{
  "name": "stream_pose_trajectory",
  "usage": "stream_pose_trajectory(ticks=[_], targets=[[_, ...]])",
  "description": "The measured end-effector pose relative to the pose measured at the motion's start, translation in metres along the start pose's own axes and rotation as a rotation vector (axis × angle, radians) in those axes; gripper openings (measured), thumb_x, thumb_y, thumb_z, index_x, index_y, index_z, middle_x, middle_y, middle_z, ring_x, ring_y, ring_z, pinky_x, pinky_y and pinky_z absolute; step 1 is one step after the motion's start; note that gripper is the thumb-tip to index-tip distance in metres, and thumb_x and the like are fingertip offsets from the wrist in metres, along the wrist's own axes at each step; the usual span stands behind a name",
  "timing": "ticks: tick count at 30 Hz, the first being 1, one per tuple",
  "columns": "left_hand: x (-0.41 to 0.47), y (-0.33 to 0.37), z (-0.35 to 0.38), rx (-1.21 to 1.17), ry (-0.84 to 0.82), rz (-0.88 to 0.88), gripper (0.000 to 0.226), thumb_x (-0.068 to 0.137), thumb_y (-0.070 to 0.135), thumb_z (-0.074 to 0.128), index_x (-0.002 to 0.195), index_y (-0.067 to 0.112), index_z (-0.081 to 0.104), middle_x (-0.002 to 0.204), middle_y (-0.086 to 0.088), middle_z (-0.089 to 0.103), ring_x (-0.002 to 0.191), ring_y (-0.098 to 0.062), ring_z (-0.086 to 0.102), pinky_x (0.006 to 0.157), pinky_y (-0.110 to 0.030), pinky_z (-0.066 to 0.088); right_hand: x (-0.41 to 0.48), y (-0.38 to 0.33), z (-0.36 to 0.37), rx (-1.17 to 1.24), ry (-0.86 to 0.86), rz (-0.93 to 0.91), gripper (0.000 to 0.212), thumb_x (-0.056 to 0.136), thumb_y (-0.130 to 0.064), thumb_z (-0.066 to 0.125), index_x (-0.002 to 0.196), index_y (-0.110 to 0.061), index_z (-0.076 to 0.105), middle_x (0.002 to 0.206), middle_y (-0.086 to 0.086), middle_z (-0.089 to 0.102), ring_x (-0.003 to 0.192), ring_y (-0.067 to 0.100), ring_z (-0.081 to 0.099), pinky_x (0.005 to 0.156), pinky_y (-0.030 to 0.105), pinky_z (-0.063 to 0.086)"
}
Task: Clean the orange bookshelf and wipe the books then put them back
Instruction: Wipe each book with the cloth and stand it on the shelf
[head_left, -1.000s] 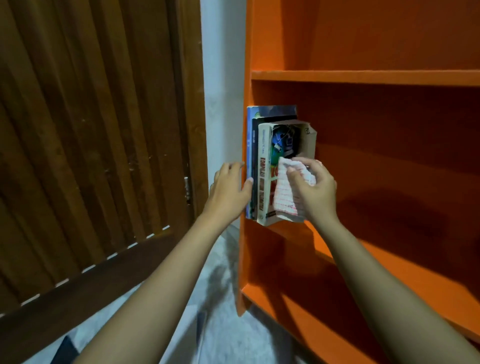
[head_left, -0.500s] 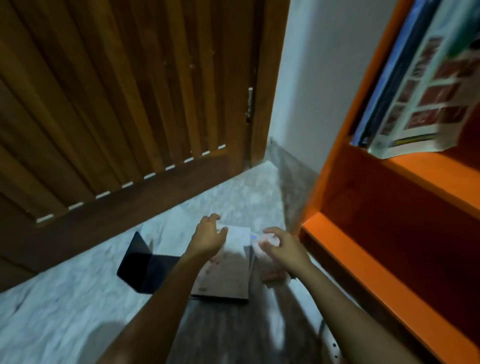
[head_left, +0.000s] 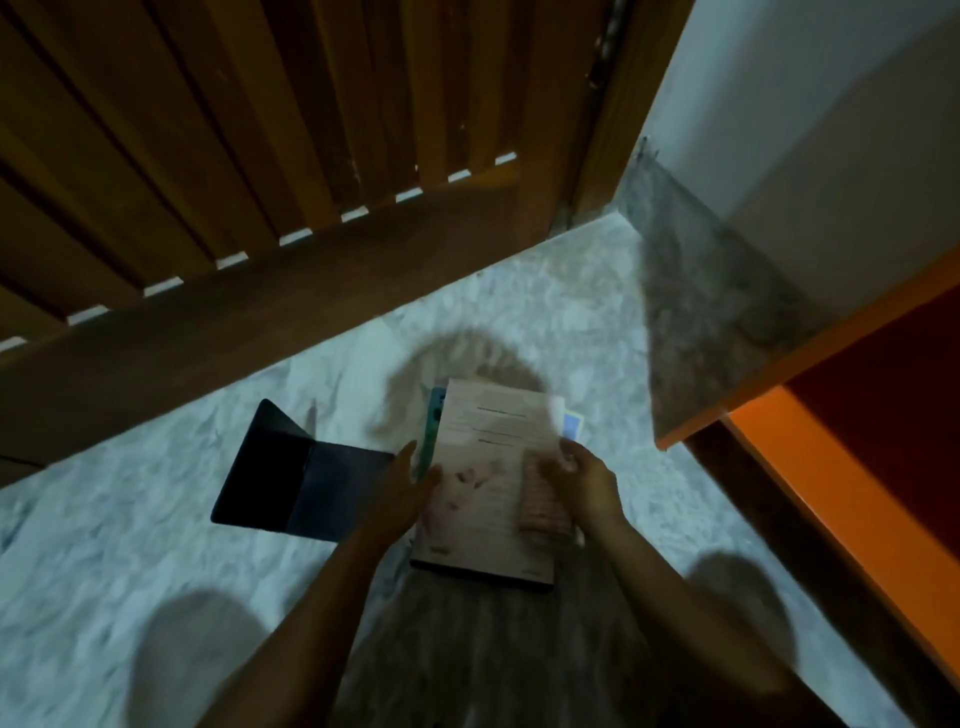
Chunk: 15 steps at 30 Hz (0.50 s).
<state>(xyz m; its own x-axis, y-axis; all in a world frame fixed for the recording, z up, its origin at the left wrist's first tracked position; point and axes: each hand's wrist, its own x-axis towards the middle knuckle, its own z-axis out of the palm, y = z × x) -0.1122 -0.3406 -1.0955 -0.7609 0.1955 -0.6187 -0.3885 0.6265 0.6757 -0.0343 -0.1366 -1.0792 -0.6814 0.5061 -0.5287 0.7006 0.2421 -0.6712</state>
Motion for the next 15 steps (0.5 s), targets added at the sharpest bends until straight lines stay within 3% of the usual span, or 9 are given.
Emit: stream_pose_trajectory(ticks=[4, 6, 9, 12, 15], targets=[[0.013, -0.008, -0.001, -0.214, -0.056, -0.048, 0.061, 0.097, 0.027, 0.048, 0.149, 0.016, 0.018, 0.143, -0.016, 0.040, 0.121, -0.033, 0.051, 0.096, -0.045, 0.048, -0.001, -0.002, 0.020, 0.105, 0.074, 0.033, 0.035, 0.087, -0.044, 0.052, 0.121, -0.038, 0.057, 0.110, 0.002, 0.065, 0.092, 0.019, 0.059, 0.084, 0.036, 0.051], [0.014, -0.009, -0.003, -0.268, -0.063, -0.021, 0.053, 0.098, 0.028, 0.046, 0.146, 0.016, 0.026, 0.138, -0.015, 0.047, 0.116, -0.030, 0.056, 0.093, -0.042, 0.050, -0.002, -0.004, 0.030, 0.114, 0.048, 0.039, 0.038, 0.081, -0.053, 0.051, 0.117, -0.043, 0.057, 0.108, -0.001, 0.065, 0.094, 0.019, 0.061, 0.084, 0.038, 0.053], [0.018, -0.016, -0.011, -0.317, -0.010, 0.014, 0.044, 0.097, 0.036, 0.044, 0.136, 0.015, 0.040, 0.131, -0.012, 0.055, 0.108, -0.025, 0.060, 0.094, -0.046, 0.050, -0.004, -0.008, 0.045, 0.099, 0.018, 0.005, 0.039, 0.087, -0.043, 0.057, 0.125, -0.035, 0.055, 0.115, -0.003, 0.062, 0.106, 0.018, 0.057, 0.087, 0.028, 0.045], [0.018, -0.024, -0.023, -0.342, 0.050, 0.002, 0.039, 0.099, 0.036, 0.040, 0.131, 0.015, 0.044, 0.124, -0.012, 0.059, 0.102, -0.025, 0.063, 0.090, -0.047, 0.052, -0.007, -0.013, 0.060, 0.138, 0.014, -0.037, 0.036, 0.089, -0.036, 0.059, 0.124, -0.029, 0.058, 0.117, -0.002, 0.063, 0.109, 0.017, 0.057, 0.092, 0.030, 0.045], [0.013, -0.024, -0.034, -0.384, 0.098, 0.044, 0.037, 0.099, 0.029, 0.042, 0.134, 0.014, 0.041, 0.121, -0.011, 0.059, 0.102, -0.023, 0.063, 0.085, -0.040, 0.054, -0.007, -0.014, 0.067, 0.177, -0.002, -0.043, 0.026, 0.091, -0.034, 0.055, 0.115, -0.028, 0.063, 0.108, -0.004, 0.064, 0.103, 0.016, 0.059, 0.084, 0.026, 0.045]])
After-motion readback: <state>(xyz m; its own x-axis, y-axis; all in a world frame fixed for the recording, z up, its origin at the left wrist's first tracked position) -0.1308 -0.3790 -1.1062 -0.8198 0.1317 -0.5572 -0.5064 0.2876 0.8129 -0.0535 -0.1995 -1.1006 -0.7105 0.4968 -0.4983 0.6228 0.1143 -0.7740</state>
